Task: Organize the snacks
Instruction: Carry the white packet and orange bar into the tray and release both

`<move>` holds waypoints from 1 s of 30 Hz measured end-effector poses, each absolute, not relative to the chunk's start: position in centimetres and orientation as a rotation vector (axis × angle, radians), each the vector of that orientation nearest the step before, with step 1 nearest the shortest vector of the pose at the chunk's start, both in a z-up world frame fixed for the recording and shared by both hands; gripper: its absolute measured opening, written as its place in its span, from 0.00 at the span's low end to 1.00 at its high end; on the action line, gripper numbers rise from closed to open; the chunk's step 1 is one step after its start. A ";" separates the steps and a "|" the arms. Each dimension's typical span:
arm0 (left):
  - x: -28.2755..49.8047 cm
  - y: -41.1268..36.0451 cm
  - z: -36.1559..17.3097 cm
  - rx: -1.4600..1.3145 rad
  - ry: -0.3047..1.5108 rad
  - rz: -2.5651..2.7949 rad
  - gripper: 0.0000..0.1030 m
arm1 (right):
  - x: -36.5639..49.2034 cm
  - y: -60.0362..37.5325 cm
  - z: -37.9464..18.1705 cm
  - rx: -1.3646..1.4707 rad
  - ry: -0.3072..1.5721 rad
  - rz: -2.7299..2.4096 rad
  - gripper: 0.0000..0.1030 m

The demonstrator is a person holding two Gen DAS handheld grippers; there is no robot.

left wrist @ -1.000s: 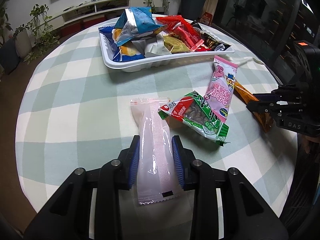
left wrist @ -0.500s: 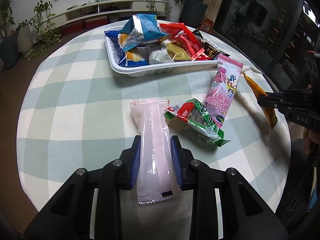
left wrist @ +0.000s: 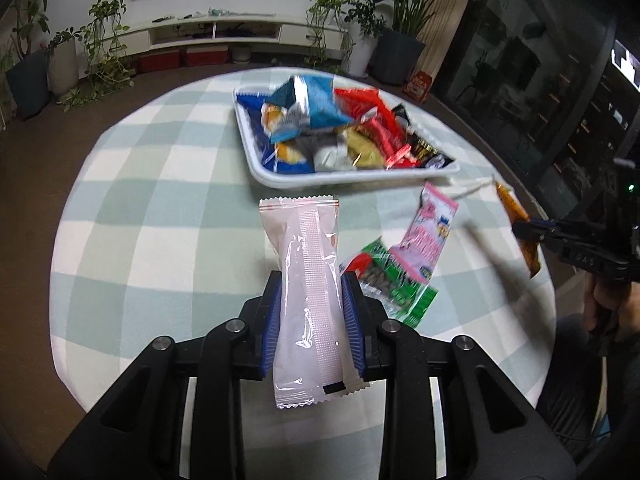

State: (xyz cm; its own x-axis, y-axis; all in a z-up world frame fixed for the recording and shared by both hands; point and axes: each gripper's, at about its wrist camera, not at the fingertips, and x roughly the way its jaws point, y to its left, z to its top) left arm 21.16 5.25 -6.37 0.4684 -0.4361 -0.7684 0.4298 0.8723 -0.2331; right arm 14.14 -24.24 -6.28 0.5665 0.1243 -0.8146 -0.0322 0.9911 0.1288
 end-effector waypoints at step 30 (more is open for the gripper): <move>37.0 -10.9 -1.2 0.076 0.882 -0.553 0.26 | 30.3 -23.7 -1.4 0.022 0.844 0.149 0.15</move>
State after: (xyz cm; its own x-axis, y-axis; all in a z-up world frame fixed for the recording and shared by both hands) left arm 36.97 -10.93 -1.18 0.5055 -0.4277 -0.7493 0.4888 0.8576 -0.1597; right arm 30.30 -23.66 -1.36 0.6543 0.1406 -0.7430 -0.1229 0.9893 0.0790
